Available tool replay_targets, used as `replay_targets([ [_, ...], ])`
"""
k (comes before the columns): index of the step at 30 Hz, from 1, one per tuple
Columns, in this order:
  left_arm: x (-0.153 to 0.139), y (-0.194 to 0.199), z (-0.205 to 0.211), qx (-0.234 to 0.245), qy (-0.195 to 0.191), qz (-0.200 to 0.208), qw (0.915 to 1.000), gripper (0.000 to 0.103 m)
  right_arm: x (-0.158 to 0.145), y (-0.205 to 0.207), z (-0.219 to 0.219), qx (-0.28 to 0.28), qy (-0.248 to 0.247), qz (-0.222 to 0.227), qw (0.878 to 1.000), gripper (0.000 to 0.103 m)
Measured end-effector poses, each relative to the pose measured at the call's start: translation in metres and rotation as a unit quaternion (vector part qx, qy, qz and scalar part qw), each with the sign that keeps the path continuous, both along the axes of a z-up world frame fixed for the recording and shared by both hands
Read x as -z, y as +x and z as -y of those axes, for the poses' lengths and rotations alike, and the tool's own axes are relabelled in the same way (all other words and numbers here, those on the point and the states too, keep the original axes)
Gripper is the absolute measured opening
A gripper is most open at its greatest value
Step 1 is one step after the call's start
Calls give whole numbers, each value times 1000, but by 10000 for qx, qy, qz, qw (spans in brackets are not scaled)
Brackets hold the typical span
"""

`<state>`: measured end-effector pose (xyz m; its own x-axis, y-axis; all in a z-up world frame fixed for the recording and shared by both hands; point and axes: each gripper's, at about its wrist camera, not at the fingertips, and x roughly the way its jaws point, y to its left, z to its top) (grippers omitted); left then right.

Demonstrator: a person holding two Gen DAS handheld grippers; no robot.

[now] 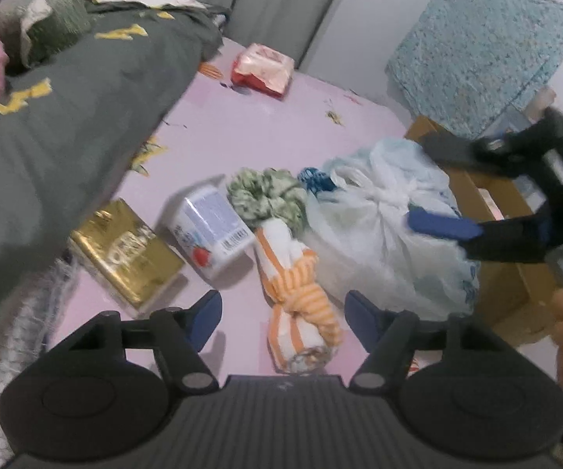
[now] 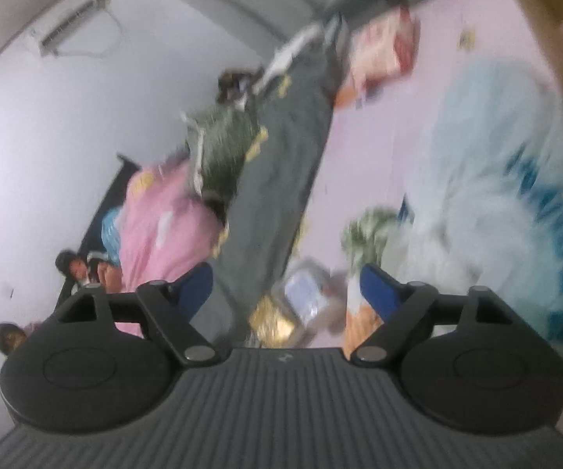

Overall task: Organize soft objects
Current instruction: 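Move the right gripper back to the orange-striped towel, then grasp the orange-striped towel with the right gripper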

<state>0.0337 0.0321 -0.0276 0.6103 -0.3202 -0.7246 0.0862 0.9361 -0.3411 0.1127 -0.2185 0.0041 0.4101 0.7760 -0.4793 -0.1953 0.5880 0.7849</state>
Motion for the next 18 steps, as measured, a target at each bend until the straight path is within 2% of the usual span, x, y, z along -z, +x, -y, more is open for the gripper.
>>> replay_targets([
  [4,14,10,12,304,-65,-135,9994,64,19,1,-27,-382,-479,-294,9977,71],
  [5,18,14,15,371,-66,-193,9991,61,24,1,-32,-441,-648,-330,9964,68],
  [9,30,26,25,513,6,-366,9980,58,42,4,-45,-494,-1219,-483,9901,55],
  [13,44,37,32,569,89,-611,9965,54,58,7,-56,-617,-1434,-645,9856,53],
  [15,52,43,31,531,-17,-860,9949,54,66,12,-62,-662,-1504,-721,9838,52],
  [18,51,45,29,493,-50,-813,9955,53,75,15,-65,-704,-1540,-795,9824,52],
])
